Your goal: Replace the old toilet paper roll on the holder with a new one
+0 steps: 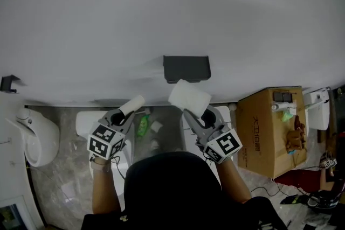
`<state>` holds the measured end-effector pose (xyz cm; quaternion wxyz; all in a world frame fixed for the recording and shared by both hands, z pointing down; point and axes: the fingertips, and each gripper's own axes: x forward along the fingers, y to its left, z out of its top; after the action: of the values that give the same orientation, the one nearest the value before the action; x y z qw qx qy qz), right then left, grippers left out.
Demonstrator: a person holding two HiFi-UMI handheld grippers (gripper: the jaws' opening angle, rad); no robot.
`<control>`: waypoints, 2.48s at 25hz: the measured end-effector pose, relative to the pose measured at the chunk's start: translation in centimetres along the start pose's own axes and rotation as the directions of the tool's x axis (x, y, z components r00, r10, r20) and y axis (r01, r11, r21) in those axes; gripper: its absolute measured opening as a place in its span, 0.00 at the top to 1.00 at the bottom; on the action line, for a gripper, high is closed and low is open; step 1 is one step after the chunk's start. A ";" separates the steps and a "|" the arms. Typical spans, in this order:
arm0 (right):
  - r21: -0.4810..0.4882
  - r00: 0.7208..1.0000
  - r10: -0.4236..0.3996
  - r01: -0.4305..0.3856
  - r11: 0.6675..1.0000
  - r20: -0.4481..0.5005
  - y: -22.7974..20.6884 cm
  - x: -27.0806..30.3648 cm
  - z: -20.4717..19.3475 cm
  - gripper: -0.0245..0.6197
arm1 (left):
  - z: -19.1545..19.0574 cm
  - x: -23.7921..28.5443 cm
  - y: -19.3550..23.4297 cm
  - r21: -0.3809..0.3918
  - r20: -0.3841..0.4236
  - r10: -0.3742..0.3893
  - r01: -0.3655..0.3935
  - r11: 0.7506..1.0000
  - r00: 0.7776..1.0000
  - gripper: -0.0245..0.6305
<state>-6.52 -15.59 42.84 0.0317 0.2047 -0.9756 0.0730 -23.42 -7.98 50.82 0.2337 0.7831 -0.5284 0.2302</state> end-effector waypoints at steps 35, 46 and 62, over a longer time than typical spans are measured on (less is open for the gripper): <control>-0.494 0.719 -0.031 -0.445 0.747 -0.695 -6.0 9.6 3.9 0.74 | -4.7 -0.2 -0.2 -0.182 0.125 0.014 0.009 0.983 0.992 0.91; -0.503 0.595 -0.106 -0.557 0.661 -0.797 -5.5 10.1 3.3 0.73 | -5.3 -0.1 0.0 -0.202 0.130 0.024 0.002 0.979 0.991 0.91; -0.553 0.523 -0.219 -0.653 0.518 -0.824 -4.3 12.2 2.5 0.65 | -6.6 -0.4 0.4 -0.220 0.128 0.049 -0.020 0.975 0.991 0.91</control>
<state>-15.98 -24.67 42.00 0.5626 -0.0419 -0.7679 -0.3034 -24.68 -3.80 55.83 0.2788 0.7570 -0.5782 0.1223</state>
